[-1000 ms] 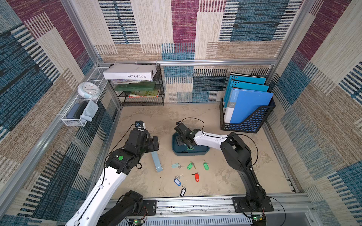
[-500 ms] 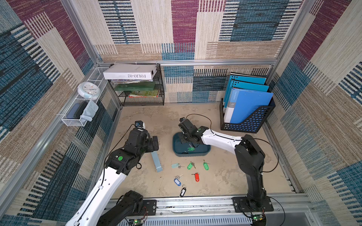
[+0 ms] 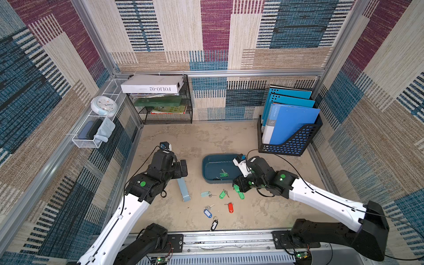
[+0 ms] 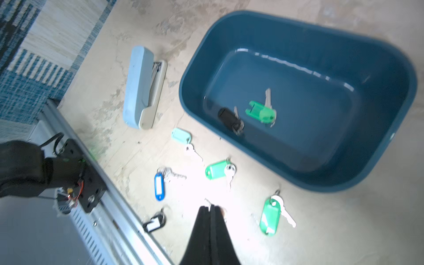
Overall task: Take the keys out of the storage box
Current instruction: Place the key at the center of the board.
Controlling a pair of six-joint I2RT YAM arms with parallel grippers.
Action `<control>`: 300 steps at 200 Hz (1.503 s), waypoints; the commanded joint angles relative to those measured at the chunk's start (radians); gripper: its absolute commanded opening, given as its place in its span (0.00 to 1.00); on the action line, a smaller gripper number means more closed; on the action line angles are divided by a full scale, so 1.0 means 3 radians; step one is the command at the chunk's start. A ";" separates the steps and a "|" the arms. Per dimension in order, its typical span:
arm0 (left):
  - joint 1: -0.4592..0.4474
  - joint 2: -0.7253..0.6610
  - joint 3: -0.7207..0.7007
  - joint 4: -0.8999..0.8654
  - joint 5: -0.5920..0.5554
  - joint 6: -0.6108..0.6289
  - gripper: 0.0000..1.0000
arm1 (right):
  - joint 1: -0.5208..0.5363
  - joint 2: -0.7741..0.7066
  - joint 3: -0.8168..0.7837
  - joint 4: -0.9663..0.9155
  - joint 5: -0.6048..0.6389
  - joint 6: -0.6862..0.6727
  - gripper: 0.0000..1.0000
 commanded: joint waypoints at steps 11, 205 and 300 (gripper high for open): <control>-0.0003 0.0089 -0.0030 0.0225 0.0400 -0.0166 0.99 | 0.0016 -0.0229 -0.0334 -0.0217 -0.0156 0.0234 0.00; -0.0002 0.0170 0.0016 0.0190 0.0314 -0.0092 0.99 | 0.0014 0.0523 -0.0512 -0.0429 0.0171 0.0374 0.02; 0.0000 0.0149 0.0014 0.0147 0.0238 -0.0061 0.99 | 0.0017 0.0559 0.0131 -0.0846 0.0293 0.0156 0.40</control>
